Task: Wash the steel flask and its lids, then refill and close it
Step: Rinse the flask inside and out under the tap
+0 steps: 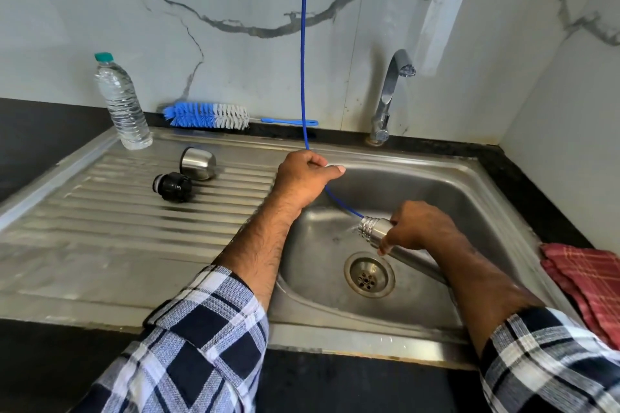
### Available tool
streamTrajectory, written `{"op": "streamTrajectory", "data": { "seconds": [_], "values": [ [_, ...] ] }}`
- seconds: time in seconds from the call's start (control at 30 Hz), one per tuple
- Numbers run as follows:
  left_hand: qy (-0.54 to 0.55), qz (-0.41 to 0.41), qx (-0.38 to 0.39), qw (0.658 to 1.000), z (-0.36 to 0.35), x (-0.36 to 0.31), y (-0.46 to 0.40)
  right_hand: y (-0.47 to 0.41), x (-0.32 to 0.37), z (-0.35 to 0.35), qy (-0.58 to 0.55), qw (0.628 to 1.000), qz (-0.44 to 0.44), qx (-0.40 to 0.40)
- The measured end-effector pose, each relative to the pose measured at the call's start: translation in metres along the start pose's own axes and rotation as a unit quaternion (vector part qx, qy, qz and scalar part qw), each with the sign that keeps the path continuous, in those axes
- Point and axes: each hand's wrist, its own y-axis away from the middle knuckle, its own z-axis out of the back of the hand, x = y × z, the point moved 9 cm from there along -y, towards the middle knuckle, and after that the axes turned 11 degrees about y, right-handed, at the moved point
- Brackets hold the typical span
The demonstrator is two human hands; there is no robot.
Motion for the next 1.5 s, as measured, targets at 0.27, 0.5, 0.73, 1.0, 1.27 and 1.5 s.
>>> {"op": "streamTrajectory", "data": {
  "seconds": [0.27, 0.5, 0.73, 1.0, 1.27, 1.5],
  "values": [
    [0.000, 0.002, 0.003, 1.000, 0.000, -0.003, 0.003, 0.005, 0.008, 0.005, 0.051, 0.999, -0.008, -0.012],
    [0.002, -0.004, 0.013, 1.000, -0.002, -0.009, 0.007, 0.012, 0.025, 0.011, 0.123, 0.992, 0.004, -0.038],
    [0.009, -0.004, 0.014, 1.000, -0.001, -0.014, 0.013, 0.025, 0.057, 0.019, 0.220, 0.968, 0.059, -0.108],
    [0.013, 0.004, 0.031, 0.999, -0.007, -0.017, 0.018, 0.037, 0.085, 0.024, 0.268, 0.941, 0.100, -0.179],
    [0.082, 0.004, -0.011, 0.997, -0.022, -0.025, -0.017, 0.017, -0.009, 0.053, -0.221, 0.962, -0.043, -0.157],
    [0.015, -0.080, -0.017, 0.996, -0.089, -0.042, -0.090, -0.009, -0.027, 0.039, -0.375, 0.913, -0.061, -0.150]
  ]
}}
